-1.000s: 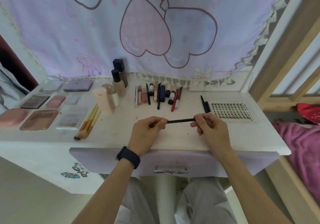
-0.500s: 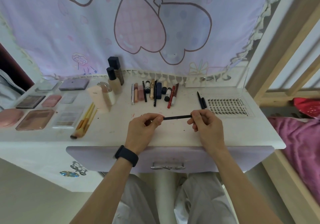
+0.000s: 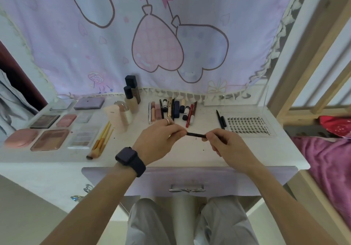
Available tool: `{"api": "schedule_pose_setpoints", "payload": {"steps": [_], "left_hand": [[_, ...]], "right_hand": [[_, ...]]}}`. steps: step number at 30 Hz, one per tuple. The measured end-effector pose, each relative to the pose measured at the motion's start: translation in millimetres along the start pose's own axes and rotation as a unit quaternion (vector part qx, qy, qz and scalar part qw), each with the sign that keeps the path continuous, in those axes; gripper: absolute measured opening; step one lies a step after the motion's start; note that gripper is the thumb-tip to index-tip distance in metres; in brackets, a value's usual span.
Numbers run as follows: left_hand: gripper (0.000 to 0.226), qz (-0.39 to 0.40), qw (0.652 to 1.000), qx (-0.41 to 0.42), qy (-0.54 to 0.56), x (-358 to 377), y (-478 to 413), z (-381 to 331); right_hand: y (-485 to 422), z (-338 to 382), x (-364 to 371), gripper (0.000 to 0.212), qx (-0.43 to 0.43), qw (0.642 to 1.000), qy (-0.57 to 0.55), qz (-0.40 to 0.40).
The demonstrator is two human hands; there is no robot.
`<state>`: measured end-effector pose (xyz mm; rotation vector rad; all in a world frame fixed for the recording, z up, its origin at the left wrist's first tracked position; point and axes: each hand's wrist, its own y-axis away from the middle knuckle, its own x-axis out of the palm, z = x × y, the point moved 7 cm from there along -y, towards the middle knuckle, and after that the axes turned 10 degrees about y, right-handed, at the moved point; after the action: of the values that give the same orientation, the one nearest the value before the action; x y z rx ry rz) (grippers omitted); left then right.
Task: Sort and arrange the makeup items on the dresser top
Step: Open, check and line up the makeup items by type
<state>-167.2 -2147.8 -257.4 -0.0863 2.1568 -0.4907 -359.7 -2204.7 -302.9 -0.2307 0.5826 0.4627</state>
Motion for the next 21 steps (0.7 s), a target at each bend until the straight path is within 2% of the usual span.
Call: {"api": "schedule_pose_setpoints", "payload": {"steps": [2,4,7,9,10,12,15,17,21], "left_hand": [[0.019,0.003,0.984,0.135,-0.118,-4,5,-19],[0.012,0.015,0.958,0.216,-0.190,-3,13,-26],[0.017,-0.036,0.948,0.211,-0.234,-24,24,-7],[0.010,-0.092,0.943,0.209,-0.242,-44,32,6],[0.018,-0.111,0.941,0.205,-0.246,-49,34,7],[0.032,-0.129,0.951,0.159,-0.232,-48,28,10],[0.037,-0.137,0.982,-0.041,-0.121,-35,14,26],[0.030,-0.134,0.982,-0.132,-0.031,-19,9,36],[0.021,-0.117,0.957,-0.204,0.169,17,-4,31]], "right_hand": [[3,3,-2,0.031,-0.017,0.998,0.052,0.013],[6,9,-3,0.035,-0.039,0.996,0.079,0.031],[9,1,-30,0.038,-0.031,0.993,0.114,0.002],[13,-8,-57,0.036,-0.010,0.996,0.085,-0.034],[14,-9,-66,0.036,-0.006,0.997,0.056,-0.046],[12,-8,-69,0.039,-0.010,0.998,0.002,-0.064],[8,-3,-55,0.030,-0.005,0.994,-0.068,-0.088],[7,-10,-41,0.019,0.011,0.991,-0.106,-0.080],[8,-22,-16,0.010,0.050,0.985,-0.154,-0.066]]}}
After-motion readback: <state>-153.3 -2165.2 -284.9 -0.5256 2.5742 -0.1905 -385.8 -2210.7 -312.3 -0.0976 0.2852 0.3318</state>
